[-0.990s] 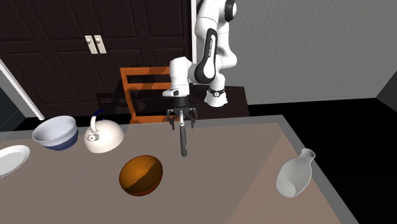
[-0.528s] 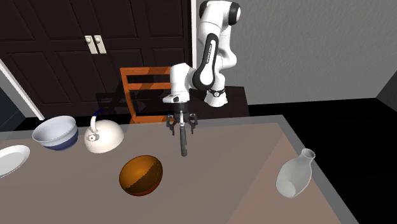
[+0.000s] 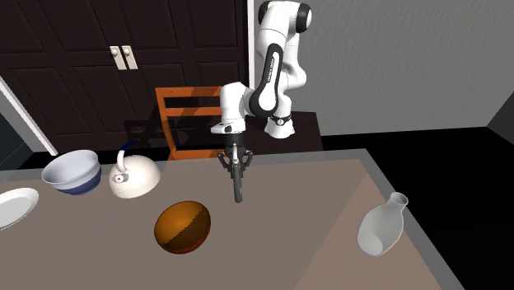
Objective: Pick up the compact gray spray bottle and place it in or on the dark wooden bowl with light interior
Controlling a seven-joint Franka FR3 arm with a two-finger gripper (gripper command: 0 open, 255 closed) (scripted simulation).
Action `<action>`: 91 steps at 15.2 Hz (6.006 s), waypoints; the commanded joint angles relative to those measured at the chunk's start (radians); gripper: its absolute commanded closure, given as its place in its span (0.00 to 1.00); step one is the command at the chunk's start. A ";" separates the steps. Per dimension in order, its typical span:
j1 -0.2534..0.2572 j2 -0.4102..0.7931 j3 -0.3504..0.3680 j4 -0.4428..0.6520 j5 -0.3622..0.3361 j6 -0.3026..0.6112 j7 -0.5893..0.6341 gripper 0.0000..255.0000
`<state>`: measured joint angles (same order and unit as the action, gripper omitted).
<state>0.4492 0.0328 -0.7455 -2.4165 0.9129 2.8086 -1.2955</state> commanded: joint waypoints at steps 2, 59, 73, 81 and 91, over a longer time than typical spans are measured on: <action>0.000 0.000 0.000 0.000 0.000 0.000 0.000 1.00; -0.457 0.562 0.079 1.124 -0.089 -0.711 0.281 1.00; -0.472 0.620 0.118 1.067 -0.028 -0.614 0.209 1.00; -0.472 0.620 0.118 1.067 -0.028 -0.614 0.209 0.00; -0.449 0.523 0.078 1.017 -0.077 -0.660 0.219 0.00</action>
<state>-0.0015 0.5606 -0.6653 -1.3958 0.8383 2.1506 -1.0768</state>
